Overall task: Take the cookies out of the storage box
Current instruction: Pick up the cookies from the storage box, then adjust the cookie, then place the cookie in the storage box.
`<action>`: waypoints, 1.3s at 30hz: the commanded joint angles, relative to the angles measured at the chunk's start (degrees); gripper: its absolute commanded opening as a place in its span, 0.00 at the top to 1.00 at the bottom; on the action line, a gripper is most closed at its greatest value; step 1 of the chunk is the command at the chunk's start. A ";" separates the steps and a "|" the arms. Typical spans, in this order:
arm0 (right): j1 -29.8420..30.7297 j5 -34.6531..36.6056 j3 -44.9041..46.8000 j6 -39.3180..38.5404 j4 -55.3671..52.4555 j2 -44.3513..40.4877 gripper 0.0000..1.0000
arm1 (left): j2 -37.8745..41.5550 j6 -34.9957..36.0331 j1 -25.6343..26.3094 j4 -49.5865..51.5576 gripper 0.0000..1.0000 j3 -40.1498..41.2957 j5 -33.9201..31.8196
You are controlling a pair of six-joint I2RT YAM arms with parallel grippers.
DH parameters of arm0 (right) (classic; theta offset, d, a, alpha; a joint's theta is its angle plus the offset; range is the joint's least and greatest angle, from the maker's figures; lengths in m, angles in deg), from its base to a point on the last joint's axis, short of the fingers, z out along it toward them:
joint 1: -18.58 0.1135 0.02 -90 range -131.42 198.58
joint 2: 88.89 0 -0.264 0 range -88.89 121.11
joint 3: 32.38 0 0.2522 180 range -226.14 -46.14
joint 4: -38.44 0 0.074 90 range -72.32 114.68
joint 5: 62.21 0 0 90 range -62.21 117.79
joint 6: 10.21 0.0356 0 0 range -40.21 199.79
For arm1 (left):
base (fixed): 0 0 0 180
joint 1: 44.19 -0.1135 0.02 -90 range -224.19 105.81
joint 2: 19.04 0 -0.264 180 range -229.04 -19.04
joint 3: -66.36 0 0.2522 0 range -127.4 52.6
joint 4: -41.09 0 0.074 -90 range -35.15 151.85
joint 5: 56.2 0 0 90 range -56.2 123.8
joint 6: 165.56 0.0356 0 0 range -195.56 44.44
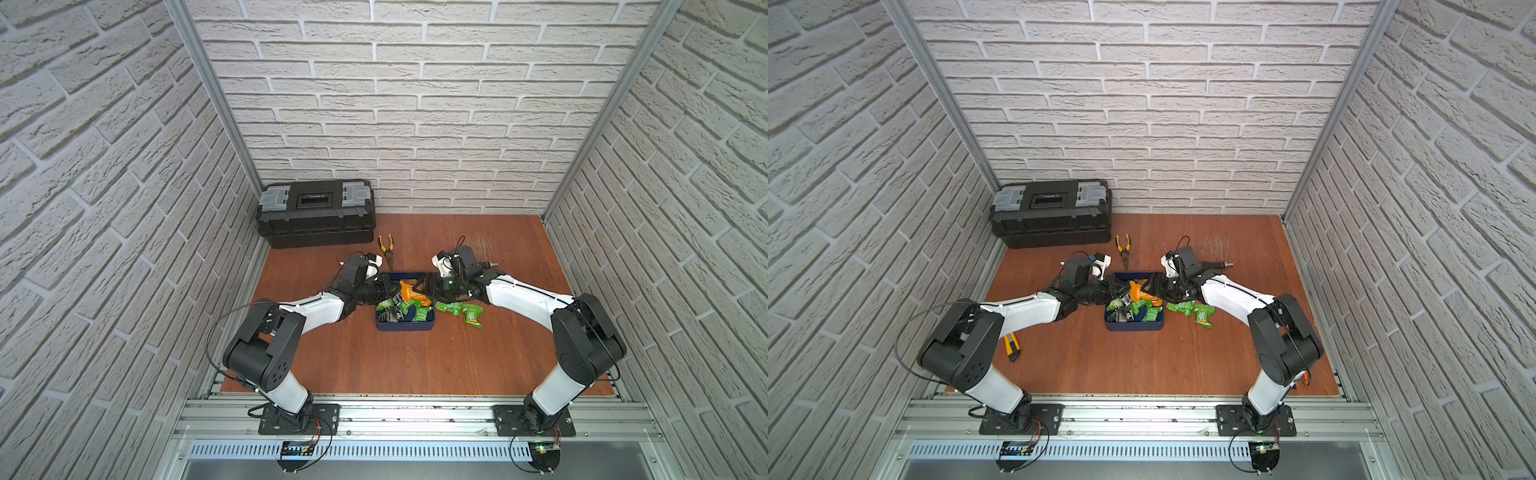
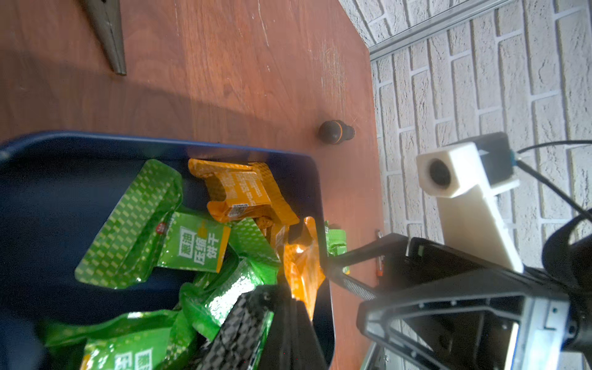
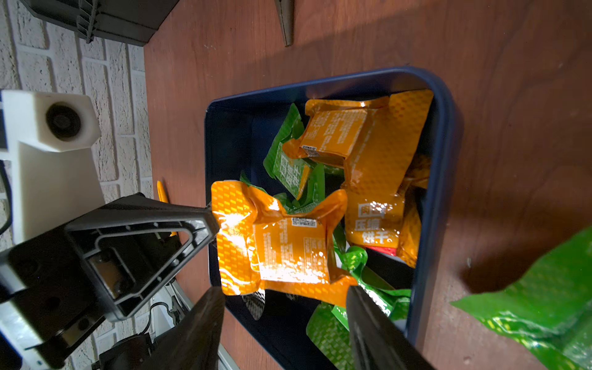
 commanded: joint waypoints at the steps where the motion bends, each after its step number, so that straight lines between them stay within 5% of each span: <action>1: 0.49 0.16 0.52 0.86 2.62 -0.40 0.33 | 1.43 -1.42 -0.49 -5.96 1.00 1.08 1.47; 13: 0.24 3.98 2.03 6.37 1.83 -4.36 0.27 | 3.85 -5.17 -1.45 -11.14 1.00 3.57 1.71; 27: 0.15 -2.27 2.46 13.00 14.83 -1.17 0.29 | 3.37 -8.35 -1.39 -16.95 1.00 4.07 4.20; 39: -0.80 -2.16 4.28 16.75 21.51 -0.79 0.41 | 1.07 -11.29 -1.45 -21.63 1.00 4.36 5.39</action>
